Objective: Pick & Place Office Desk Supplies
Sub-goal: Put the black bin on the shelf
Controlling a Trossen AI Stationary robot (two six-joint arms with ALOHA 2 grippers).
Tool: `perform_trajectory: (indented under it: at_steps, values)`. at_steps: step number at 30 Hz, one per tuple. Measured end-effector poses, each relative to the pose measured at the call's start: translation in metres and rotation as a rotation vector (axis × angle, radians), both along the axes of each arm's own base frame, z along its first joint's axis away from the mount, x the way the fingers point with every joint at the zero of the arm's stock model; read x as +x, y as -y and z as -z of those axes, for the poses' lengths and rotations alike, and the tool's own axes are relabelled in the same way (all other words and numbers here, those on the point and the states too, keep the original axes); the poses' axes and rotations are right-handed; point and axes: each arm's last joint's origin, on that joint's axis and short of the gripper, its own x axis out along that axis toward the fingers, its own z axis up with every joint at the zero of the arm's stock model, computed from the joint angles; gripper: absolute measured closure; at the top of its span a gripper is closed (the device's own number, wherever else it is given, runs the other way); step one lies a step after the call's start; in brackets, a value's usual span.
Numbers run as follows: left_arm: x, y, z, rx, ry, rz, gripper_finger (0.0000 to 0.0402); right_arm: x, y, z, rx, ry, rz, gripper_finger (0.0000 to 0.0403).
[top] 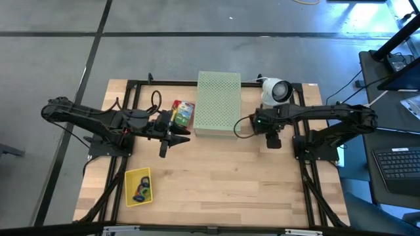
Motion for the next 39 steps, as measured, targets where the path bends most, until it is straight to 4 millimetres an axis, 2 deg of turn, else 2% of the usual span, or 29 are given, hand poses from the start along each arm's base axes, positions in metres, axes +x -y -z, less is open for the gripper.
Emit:
perform_trajectory:
  at_steps: [7,18,24,33,36,39]
  values:
    - [0.0,0.0,0.0,0.0,0.0,0.0,0.0274,0.0,0.002,0.005,-0.057,0.008,-0.014,0.0255]
    - [0.0,0.0,0.0,-0.001,0.0,0.0,0.0274,-0.003,0.007,0.012,-0.05,-0.02,-0.011,0.0266]
    - [0.0,0.0,0.0,-0.001,0.0,-0.001,0.0274,0.001,0.012,0.027,0.017,-0.084,-0.02,0.0276]
    - [0.0,0.0,0.0,-0.012,-0.001,-0.003,0.0274,0.011,0.014,0.042,0.023,-0.102,-0.015,0.0288]
    - [0.0,0.0,0.0,-0.012,0.0,-0.003,0.0274,0.011,0.015,0.044,0.017,-0.107,-0.022,0.0306]
    - [0.0,0.0,0.0,-0.012,-0.001,-0.003,0.0274,0.011,0.015,0.044,-0.005,-0.115,-0.03,0.0354]
